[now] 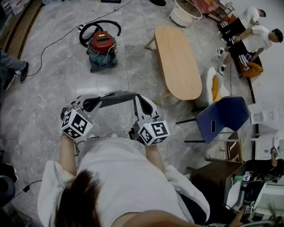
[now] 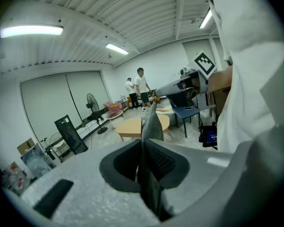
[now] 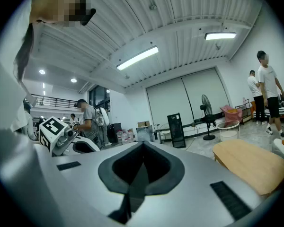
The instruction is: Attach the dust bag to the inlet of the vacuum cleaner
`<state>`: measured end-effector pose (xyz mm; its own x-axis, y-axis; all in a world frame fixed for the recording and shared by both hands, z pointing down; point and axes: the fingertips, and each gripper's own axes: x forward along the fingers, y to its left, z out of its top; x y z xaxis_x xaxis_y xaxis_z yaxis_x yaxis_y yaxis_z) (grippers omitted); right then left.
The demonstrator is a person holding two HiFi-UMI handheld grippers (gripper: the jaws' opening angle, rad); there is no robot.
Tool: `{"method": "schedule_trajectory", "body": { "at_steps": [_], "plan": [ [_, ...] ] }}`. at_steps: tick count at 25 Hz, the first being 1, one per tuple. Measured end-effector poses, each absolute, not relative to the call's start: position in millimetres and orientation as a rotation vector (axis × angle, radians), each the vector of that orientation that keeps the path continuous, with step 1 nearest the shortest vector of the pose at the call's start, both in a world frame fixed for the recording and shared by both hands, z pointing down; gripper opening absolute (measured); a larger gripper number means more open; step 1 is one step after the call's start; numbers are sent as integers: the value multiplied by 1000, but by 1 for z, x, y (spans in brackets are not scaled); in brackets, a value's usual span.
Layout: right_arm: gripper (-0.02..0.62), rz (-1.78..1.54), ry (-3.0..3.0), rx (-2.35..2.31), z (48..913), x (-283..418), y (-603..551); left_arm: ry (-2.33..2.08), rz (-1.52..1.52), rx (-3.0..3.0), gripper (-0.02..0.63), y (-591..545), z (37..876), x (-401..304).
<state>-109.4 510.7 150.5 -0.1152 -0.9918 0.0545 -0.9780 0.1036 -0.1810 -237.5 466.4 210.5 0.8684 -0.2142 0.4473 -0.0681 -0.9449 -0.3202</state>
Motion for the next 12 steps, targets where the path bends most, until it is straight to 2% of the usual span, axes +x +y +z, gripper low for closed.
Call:
{"method": "schedule_trajectory", "body": {
  "at_steps": [12],
  "plan": [
    [2,-251,2300,-2025,153,-101,518,257,-685,-2764,38,472,208,-232]
  ]
}}
